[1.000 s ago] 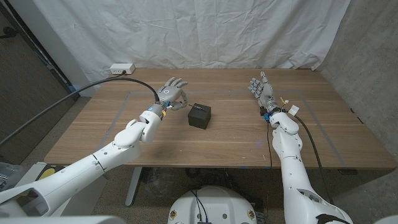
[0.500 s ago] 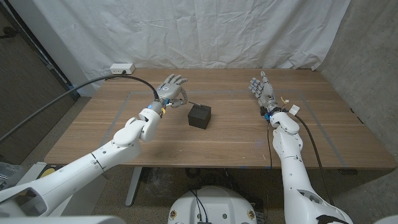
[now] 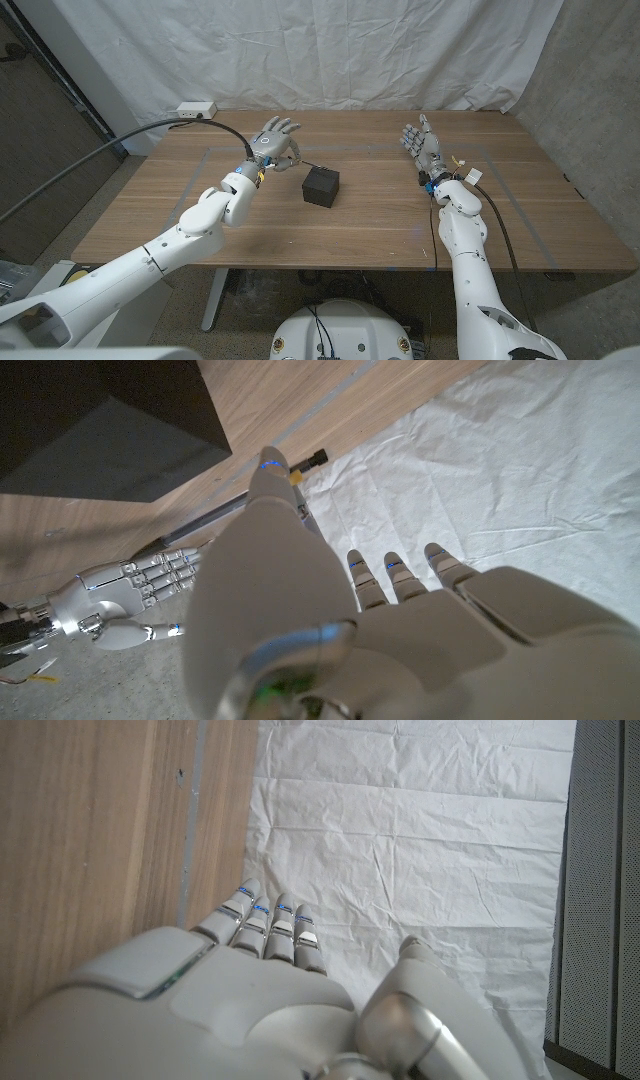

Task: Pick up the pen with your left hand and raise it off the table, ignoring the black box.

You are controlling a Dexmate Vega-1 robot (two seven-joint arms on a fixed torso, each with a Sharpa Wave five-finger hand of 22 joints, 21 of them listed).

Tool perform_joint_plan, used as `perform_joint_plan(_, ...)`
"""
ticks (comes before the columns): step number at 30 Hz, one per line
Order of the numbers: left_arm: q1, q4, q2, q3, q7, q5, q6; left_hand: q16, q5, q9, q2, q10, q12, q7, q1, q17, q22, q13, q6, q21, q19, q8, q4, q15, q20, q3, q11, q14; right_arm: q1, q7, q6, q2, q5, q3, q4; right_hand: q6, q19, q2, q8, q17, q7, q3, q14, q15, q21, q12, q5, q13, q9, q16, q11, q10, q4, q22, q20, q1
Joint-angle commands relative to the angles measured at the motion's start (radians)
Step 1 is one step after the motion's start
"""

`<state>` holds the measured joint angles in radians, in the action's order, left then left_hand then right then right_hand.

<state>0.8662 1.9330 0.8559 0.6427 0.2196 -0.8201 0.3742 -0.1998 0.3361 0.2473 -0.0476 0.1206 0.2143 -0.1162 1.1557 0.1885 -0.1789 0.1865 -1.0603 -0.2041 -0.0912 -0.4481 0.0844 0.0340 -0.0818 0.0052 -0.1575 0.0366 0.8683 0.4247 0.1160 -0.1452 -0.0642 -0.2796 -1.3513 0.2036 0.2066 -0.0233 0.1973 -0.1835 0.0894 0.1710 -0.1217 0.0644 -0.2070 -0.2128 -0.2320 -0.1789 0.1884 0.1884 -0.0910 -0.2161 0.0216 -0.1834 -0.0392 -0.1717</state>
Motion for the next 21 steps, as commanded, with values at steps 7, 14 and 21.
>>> perform_joint_plan(7, 0.002, 0.027, 0.018, -0.023, -0.011, 0.006, -0.002, 0.003, -0.004, 0.056, -0.011, 0.006, 0.0, 0.013, 0.005, 0.003, -0.005, 0.003, -0.042, -0.003, 0.001, -0.058, 0.002, 0.099, 0.005, -0.004, -0.002, -0.003, 0.009, -0.014, -0.004, -0.005, 0.005, 0.008, -0.016, 0.014, 0.008, 0.012, 0.004, -0.005, -0.001, -0.007, -0.008, 0.001, -0.003, -0.001, -0.002, -0.005, 0.002, 0.005, -0.001, -0.011, 0.0, -0.006, 0.0, -0.003)
perform_joint_plan(14, -0.005, 0.038, 0.019, -0.031, -0.014, 0.005, -0.004, 0.003, -0.006, 0.057, -0.013, 0.008, -0.001, 0.016, 0.005, 0.003, -0.005, 0.003, -0.043, -0.004, 0.004, -0.061, 0.0, 0.099, 0.004, -0.007, -0.002, -0.005, 0.004, -0.014, -0.004, -0.004, 0.005, 0.008, -0.013, 0.016, 0.01, 0.012, 0.004, -0.006, -0.001, -0.008, -0.015, 0.001, -0.004, -0.002, -0.002, -0.005, 0.002, 0.007, -0.001, -0.016, 0.0, -0.006, 0.0, -0.002)
perform_joint_plan(21, -0.009, 0.056, 0.025, -0.037, -0.03, -0.003, -0.001, 0.003, -0.008, 0.056, -0.013, 0.011, 0.0, 0.019, 0.005, 0.002, -0.006, 0.003, -0.043, -0.01, 0.021, -0.064, -0.001, 0.103, 0.007, -0.009, -0.002, -0.009, 0.0, -0.012, -0.005, -0.002, 0.004, 0.009, -0.015, 0.018, 0.011, 0.012, 0.004, -0.006, -0.001, -0.009, -0.014, 0.0, -0.004, -0.003, -0.002, -0.005, 0.002, 0.006, 0.0, -0.017, 0.0, -0.006, 0.0, -0.002)
